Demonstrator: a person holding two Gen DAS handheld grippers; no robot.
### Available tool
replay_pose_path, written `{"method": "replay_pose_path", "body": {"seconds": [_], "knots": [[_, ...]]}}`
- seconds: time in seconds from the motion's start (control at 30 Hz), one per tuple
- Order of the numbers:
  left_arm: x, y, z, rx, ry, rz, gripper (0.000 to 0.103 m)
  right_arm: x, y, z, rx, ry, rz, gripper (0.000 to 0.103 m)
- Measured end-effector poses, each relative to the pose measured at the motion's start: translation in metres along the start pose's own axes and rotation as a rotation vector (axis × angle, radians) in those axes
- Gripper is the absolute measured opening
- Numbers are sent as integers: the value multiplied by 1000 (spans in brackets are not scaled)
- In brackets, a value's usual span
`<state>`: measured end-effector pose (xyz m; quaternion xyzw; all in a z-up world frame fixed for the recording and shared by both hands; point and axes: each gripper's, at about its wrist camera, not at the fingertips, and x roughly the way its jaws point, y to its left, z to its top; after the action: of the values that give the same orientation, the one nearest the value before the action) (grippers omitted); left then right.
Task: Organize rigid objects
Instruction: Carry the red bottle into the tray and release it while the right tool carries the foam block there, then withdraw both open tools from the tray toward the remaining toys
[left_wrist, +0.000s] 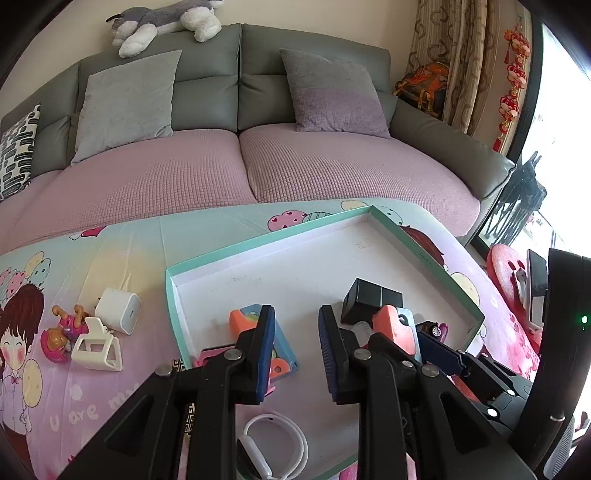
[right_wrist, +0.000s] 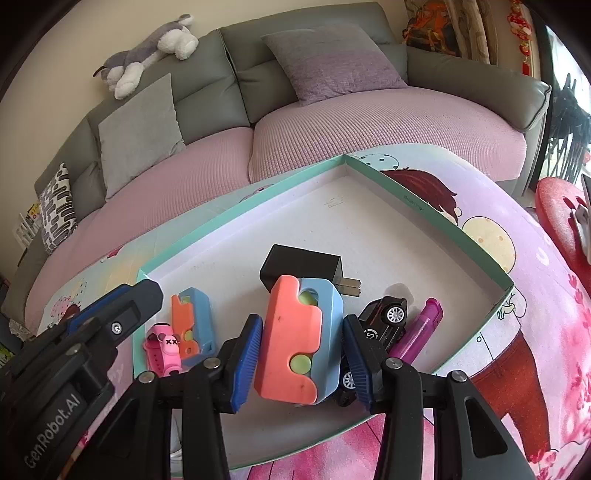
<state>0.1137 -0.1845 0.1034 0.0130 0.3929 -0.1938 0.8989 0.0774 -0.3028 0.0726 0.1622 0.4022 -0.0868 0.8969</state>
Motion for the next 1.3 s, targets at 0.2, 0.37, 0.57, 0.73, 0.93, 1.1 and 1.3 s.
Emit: {"method": "replay_pose_path", "body": {"seconds": [0.2,0.37,0.57,0.73,0.93,1.1,1.3], "knots": [[-4,11,1,-24,-6,42,48,-3,-2,2,13,-9,-1,48],[-10,26,1,-58,-15,91,59,-7,-4,3,18,-22,10,51],[-16,48,0,-124,-19,179,79,-8,-4,4,25,-29,32,51],[-14,62,-5,-183,12,244,79,-8,-4,3,24,-33,44,51],[-9,70,-8,-221,43,288,79,-9,-4,4,24,-44,44,59],[-6,72,-10,-231,66,354,81,-10,-3,5,-2,-55,29,70],[-7,80,-13,-294,56,377,97,-7,-7,5,7,-61,43,89]]}}
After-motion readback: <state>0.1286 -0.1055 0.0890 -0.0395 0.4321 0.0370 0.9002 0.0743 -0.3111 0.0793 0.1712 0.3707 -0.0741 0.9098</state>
